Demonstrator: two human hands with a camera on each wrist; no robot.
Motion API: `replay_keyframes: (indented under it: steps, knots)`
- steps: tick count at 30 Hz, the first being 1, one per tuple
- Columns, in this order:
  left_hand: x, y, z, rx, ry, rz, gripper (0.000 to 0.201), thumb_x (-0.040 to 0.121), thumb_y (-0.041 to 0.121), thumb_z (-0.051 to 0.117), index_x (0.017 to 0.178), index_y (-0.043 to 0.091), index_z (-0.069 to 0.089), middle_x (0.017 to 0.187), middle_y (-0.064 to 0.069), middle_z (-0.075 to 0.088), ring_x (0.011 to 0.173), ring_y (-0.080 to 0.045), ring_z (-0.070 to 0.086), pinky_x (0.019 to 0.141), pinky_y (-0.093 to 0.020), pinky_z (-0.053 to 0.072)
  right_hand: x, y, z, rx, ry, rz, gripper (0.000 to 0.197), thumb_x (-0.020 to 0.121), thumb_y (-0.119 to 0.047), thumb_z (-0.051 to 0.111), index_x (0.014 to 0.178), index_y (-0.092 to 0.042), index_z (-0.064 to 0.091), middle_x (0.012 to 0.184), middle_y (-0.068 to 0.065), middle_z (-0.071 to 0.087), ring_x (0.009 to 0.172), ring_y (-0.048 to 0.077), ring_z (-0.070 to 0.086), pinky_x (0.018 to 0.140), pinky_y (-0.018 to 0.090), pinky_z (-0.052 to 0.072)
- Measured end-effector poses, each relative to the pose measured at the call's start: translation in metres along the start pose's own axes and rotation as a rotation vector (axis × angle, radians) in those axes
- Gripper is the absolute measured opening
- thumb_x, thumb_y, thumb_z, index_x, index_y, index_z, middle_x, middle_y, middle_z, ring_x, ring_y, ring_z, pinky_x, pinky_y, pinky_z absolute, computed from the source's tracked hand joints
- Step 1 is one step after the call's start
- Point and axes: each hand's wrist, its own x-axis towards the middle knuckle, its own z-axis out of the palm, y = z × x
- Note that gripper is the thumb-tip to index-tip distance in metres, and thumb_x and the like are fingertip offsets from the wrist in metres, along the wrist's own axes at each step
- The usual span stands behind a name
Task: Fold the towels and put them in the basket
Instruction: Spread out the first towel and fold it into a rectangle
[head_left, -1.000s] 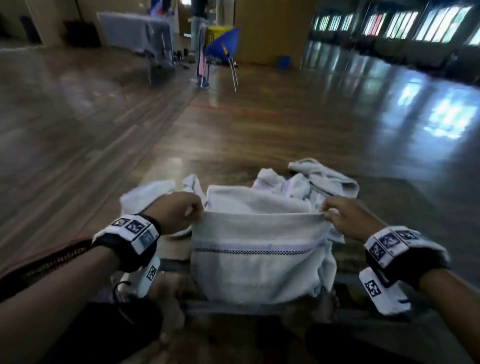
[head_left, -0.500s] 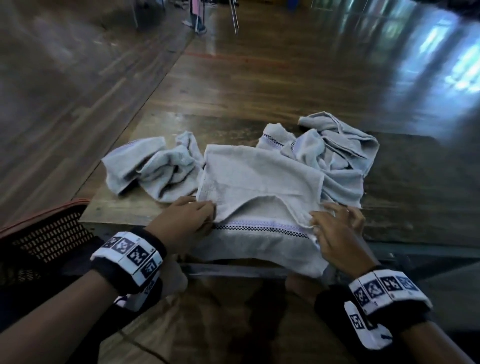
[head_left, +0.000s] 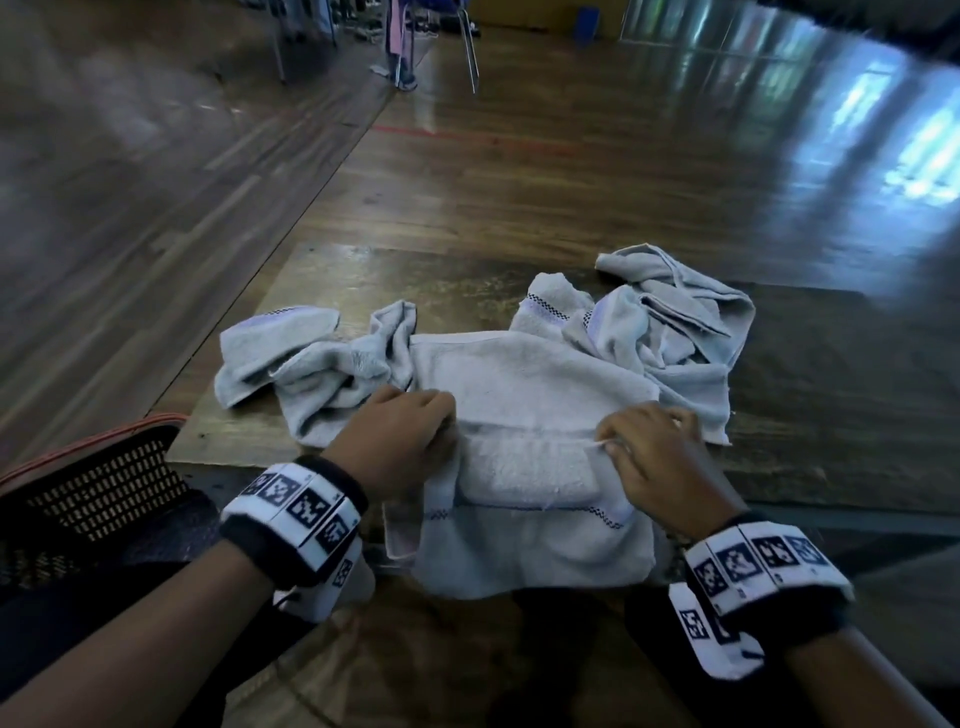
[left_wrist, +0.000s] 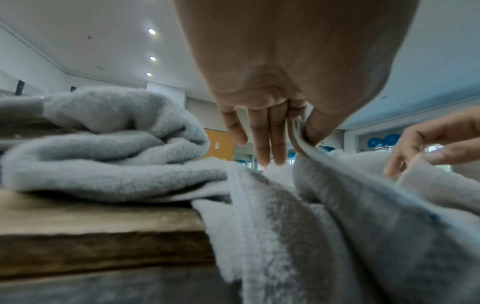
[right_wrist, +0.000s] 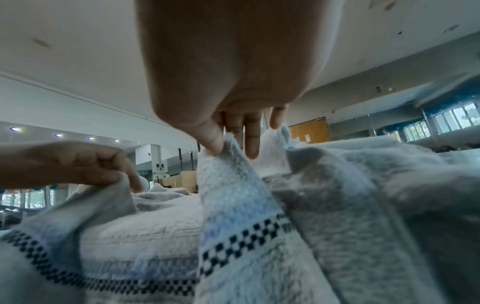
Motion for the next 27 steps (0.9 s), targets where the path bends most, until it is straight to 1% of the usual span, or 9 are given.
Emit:
replay_keyframes:
  steps: [3,5,8,13,17,20,23,25,27]
  knots:
    - [0.014,0.000,0.010,0.087,-0.110,-0.049,0.017,0.094,0.025,0.038,0.101,0.015,0.050,0.102,0.001,0.062,0.085,-0.024,0.059,0.088,-0.031,0.034,0.011,-0.011,0.009,0.051,-0.057,0.027,0.012,0.089,-0.014,0.050,0.094,-0.019,0.059,0.091,-0.008,0.062,0.091,0.018,0.057,0.085,0.035,0.032]
    - [0.013,0.001,0.014,0.144,-0.171,-0.018,0.015,0.094,0.024,0.035,0.099,0.016,0.046,0.096,0.001,0.063,0.081,-0.024,0.059,0.091,-0.030,0.035,0.005,-0.016,0.018,0.037,-0.129,0.022,0.011,0.091,-0.016,0.045,0.092,-0.023,0.055,0.086,-0.012,0.055,0.090,0.017,0.055,0.087,0.035,0.035]
    - [0.000,0.000,0.012,0.120,-0.137,0.067,0.016,0.095,0.028,0.034,0.089,0.015,0.042,0.078,-0.002,0.061,0.068,-0.028,0.055,0.075,-0.032,0.036,-0.012,-0.021,0.023,-0.011,-0.196,-0.037,0.012,0.090,-0.020,0.042,0.091,-0.028,0.051,0.085,-0.014,0.055,0.088,0.013,0.054,0.088,0.035,0.036]
    - [-0.013,0.000,0.003,0.138,-0.263,0.137,0.020,0.090,0.031,0.048,0.103,0.019,0.039,0.079,0.000,0.057,0.074,-0.023,0.052,0.059,-0.030,0.031,-0.025,-0.023,0.007,0.061,-0.307,-0.067,0.013,0.095,-0.025,0.038,0.094,-0.030,0.050,0.081,-0.014,0.058,0.073,0.007,0.054,0.090,0.031,0.035]
    - [0.016,-0.011,-0.012,0.054,-0.085,0.020,0.018,0.088,0.023,0.032,0.098,0.018,0.045,0.073,0.000,0.056,0.067,-0.025,0.053,0.057,-0.029,0.029,0.003,-0.018,-0.014,0.088,-0.074,-0.032,0.009,0.089,-0.015,0.050,0.091,-0.020,0.058,0.087,-0.004,0.063,0.080,0.018,0.060,0.083,0.039,0.042]
    - [0.042,-0.029,-0.022,-0.022,0.149,-0.048,0.016,0.088,0.018,0.038,0.092,0.013,0.052,0.068,-0.001,0.055,0.069,-0.032,0.057,0.057,-0.029,0.026,0.028,0.003,-0.030,0.153,0.129,0.067,0.007,0.087,-0.012,0.055,0.090,-0.016,0.059,0.089,0.003,0.064,0.080,0.028,0.061,0.074,0.043,0.048]
    - [0.062,-0.049,-0.022,-0.130,0.217,-0.221,0.011,0.092,0.021,0.043,0.094,0.016,0.053,0.089,-0.010,0.067,0.076,-0.032,0.061,0.066,-0.032,0.037,0.042,0.029,-0.034,0.197,0.220,0.185,0.007,0.087,-0.013,0.056,0.089,-0.019,0.060,0.089,0.001,0.063,0.079,0.022,0.059,0.071,0.035,0.047]
    - [0.070,-0.059,-0.013,0.044,0.059,-0.258,0.014,0.092,0.021,0.041,0.102,0.018,0.052,0.106,-0.008,0.066,0.087,-0.027,0.061,0.077,-0.035,0.036,0.048,0.043,-0.027,0.181,0.204,0.234,0.007,0.085,-0.013,0.059,0.089,-0.018,0.063,0.089,0.003,0.065,0.080,0.021,0.059,0.070,0.033,0.047]
    - [0.074,-0.064,0.000,0.159,-0.242,-0.266,0.032,0.092,0.021,0.041,0.123,0.019,0.046,0.133,-0.006,0.051,0.109,-0.028,0.056,0.088,-0.041,0.035,0.054,0.051,-0.015,0.155,0.098,0.253,0.005,0.084,-0.014,0.062,0.085,-0.018,0.063,0.088,0.005,0.067,0.080,0.022,0.059,0.072,0.035,0.048]
